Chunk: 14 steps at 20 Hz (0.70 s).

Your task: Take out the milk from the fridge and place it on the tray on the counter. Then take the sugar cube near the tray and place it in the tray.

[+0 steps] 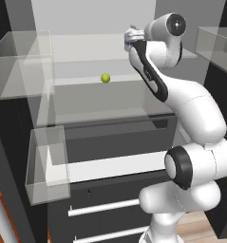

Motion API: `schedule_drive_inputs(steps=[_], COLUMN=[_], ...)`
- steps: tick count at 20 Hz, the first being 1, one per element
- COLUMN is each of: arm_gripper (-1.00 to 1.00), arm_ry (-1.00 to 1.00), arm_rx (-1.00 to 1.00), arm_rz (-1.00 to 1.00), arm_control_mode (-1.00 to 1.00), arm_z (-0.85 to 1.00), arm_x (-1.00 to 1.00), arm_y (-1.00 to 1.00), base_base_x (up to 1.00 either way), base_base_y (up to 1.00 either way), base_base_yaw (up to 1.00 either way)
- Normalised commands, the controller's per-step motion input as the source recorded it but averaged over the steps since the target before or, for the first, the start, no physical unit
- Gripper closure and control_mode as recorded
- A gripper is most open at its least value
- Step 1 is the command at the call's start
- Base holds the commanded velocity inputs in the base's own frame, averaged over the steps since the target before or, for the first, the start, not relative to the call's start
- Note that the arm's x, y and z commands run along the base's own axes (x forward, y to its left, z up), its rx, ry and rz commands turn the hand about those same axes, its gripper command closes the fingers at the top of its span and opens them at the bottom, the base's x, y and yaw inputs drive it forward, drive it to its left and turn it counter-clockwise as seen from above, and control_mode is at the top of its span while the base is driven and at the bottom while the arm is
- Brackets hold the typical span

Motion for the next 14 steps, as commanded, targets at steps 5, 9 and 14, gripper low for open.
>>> schedule_drive_inputs(steps=[5, 9, 14], arm_gripper=[-1.0, -1.0, -1.0], arm_ry=[0.0, 0.0, 0.0], arm_rx=[0.0, 0.0, 0.0], arm_rz=[0.0, 0.0, 0.0], arm_control_mode=[-1.0, -1.0, -1.0], arm_z=[-0.06, -0.05, -0.09], arm_x=[0.39, 0.37, 0.37], arm_y=[0.0, 0.0, 0.0], base_base_x=[0.0, 0.0, 0.0], base_base_y=[0.0, 0.0, 0.0], base_base_yaw=[0.0, 0.0, 0.0])
